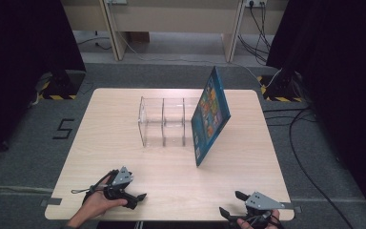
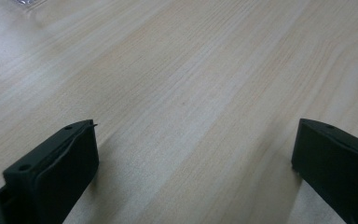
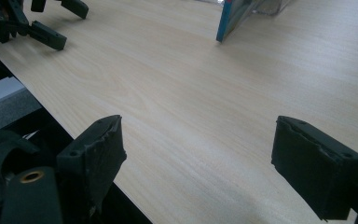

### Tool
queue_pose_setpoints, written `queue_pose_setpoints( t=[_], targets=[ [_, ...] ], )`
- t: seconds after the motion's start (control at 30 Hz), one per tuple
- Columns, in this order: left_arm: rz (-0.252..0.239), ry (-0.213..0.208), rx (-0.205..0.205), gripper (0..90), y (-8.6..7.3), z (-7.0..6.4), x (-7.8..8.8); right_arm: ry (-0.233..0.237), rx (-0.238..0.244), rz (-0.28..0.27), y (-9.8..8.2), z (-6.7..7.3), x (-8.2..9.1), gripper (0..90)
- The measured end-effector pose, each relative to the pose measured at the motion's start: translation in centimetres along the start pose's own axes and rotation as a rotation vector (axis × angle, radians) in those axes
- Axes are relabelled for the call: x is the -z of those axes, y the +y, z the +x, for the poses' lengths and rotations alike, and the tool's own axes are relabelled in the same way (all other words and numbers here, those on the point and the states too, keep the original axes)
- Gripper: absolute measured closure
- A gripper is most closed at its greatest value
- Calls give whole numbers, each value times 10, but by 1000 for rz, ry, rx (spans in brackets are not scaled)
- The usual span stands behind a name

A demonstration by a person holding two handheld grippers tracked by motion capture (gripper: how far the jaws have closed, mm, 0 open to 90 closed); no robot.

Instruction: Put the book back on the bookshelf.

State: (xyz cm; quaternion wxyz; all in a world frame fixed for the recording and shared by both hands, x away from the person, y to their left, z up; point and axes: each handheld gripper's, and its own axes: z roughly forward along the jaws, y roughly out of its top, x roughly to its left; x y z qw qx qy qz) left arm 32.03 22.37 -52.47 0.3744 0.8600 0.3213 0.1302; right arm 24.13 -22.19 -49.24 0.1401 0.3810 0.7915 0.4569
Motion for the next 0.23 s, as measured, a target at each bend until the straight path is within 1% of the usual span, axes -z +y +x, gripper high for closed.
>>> queue_pose_setpoints(
  t=[0.23],
  targets=[
    [-1,-1,-1,0,0,0,0,2,3,7,0,0,0,176]
  ],
)
